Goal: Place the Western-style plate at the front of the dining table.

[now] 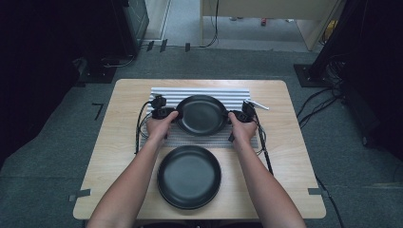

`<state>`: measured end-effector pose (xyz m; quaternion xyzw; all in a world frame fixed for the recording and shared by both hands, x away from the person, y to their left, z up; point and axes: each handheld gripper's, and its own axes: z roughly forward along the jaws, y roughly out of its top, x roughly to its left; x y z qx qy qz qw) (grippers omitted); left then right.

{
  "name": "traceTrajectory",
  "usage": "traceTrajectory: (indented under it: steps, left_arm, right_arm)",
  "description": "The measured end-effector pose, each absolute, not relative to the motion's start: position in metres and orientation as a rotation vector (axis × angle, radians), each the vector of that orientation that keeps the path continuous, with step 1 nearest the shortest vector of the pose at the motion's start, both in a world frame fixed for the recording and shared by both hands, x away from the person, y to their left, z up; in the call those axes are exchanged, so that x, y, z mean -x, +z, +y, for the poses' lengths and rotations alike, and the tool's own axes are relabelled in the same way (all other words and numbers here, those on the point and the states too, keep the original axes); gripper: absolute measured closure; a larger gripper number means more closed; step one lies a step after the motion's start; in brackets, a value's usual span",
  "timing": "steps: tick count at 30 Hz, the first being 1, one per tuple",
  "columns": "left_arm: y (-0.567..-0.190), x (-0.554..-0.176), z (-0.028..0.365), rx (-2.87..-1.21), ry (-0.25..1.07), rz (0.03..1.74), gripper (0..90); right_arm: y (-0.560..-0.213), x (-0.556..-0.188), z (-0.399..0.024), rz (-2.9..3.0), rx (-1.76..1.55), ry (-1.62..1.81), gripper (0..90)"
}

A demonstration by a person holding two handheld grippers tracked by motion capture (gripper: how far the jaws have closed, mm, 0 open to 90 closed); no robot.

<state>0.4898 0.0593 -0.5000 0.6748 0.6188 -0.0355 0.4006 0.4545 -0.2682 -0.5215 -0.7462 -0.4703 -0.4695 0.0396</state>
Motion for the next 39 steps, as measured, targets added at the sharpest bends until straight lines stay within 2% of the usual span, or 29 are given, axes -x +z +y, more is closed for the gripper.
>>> traceTrajectory:
  steps: [28, 34, 39]
  left_arm:
    - [-0.504, -0.489, 0.058, -1.694, -0.080, 1.625, 71.9]
    - [-0.485, -0.484, 0.068, -1.646, -0.040, 1.549, 54.9]
    - [-0.467, -0.475, 0.073, -1.671, 0.015, 1.456, 40.0]
  right_arm:
    - [-0.519, -0.456, -0.261, -1.626, 2.281, -1.435, 81.7]
    - [-0.508, -0.451, -0.255, -1.771, 2.283, -1.522, 63.2]
    - [-0.490, -0.445, -0.250, -1.865, 2.258, -1.588, 61.2]
